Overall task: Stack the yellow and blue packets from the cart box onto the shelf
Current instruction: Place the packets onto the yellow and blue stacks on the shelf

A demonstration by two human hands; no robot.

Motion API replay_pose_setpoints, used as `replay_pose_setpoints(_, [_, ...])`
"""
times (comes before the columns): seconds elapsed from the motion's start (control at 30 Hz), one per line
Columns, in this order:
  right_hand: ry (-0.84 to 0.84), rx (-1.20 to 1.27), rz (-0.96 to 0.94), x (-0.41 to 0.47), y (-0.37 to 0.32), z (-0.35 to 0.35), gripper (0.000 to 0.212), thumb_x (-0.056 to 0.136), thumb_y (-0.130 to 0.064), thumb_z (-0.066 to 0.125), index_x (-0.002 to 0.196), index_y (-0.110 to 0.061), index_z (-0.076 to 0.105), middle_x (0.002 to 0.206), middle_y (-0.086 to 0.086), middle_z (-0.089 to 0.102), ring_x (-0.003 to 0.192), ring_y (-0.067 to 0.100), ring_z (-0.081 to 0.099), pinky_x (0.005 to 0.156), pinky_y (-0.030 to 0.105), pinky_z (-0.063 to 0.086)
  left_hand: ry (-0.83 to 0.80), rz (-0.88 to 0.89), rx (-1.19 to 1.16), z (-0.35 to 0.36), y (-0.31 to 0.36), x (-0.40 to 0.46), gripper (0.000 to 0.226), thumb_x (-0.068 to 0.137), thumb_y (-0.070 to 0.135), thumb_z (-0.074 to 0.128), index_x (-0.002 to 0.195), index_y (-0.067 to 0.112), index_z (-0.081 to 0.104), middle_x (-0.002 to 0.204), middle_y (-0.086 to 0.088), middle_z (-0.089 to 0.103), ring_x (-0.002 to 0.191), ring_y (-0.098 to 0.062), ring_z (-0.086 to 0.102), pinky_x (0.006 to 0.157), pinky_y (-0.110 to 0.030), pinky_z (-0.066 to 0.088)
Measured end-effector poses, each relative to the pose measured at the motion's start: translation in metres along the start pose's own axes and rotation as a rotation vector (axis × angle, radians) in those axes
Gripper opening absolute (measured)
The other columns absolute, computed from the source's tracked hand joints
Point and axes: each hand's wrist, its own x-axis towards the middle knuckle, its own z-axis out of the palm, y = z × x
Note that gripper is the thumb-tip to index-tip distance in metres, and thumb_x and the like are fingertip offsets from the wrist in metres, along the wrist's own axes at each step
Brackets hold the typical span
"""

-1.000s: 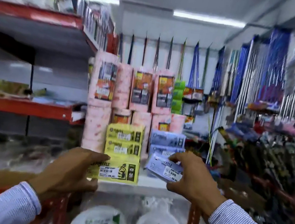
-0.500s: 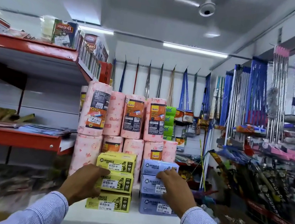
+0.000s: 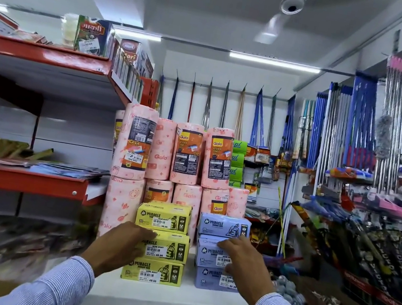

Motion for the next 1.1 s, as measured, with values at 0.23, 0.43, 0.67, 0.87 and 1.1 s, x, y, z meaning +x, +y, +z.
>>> replay_pose_setpoints(0.23, [0.029,0.051,0.025,-0.001,0.000,0.001,0.045,0.076,-0.014,0.076,0.118,-0.023,0.062,0.115,-0.004,0.067,0.109,0.015,0.054,0.084,0.033,0.053,-0.011,-0.029,-0.008,-0.001,-0.002,0.002,0.043,0.088,0.017,0.067,0.129,0.027,0.059,0.132,0.000,0.065,0.112,-0.018,0.066,0.091,-0.032,0.059])
replay_pose_setpoints(0.43, [0.018,0.043,0.041,-0.003,-0.003,0.002,0.033,0.076,-0.015,0.075,0.106,-0.024,0.063,0.103,-0.004,0.067,0.100,0.017,0.055,0.076,0.036,0.055,-0.014,-0.056,-0.012,0.000,-0.002,-0.001,0.039,0.089,0.014,0.064,0.127,0.024,0.061,0.132,-0.004,0.064,0.113,-0.022,0.064,0.093,-0.035,0.057])
replay_pose_setpoints(0.67, [-0.007,0.045,0.051,-0.003,-0.005,0.001,0.034,0.080,-0.016,0.074,0.111,-0.021,0.061,0.104,0.001,0.064,0.098,0.019,0.055,0.080,0.037,0.056,-0.005,-0.089,-0.045,0.004,0.006,-0.006,0.046,0.086,0.021,0.071,0.130,0.023,0.057,0.132,-0.004,0.064,0.114,-0.021,0.064,0.095,-0.034,0.054])
replay_pose_setpoints(0.87, [-0.033,0.053,0.048,-0.006,-0.007,0.000,0.034,0.082,-0.012,0.071,0.112,-0.017,0.058,0.105,0.005,0.063,0.100,0.024,0.056,0.080,0.039,0.056,0.034,-0.054,-0.001,0.009,0.008,-0.011,0.043,0.086,0.022,0.070,0.125,0.023,0.054,0.128,-0.002,0.065,0.112,-0.020,0.062,0.094,-0.034,0.052])
replay_pose_setpoints(1.1, [-0.045,-0.018,0.051,-0.017,-0.009,0.009,0.056,0.086,-0.027,0.065,0.134,-0.011,0.041,0.134,0.009,0.053,0.123,0.028,0.045,0.098,0.038,0.048,0.082,-0.006,0.166,0.026,0.020,-0.029,0.077,0.090,0.044,0.060,0.152,0.020,0.020,0.163,-0.005,0.017,0.151,-0.025,0.012,0.122,-0.046,0.020])
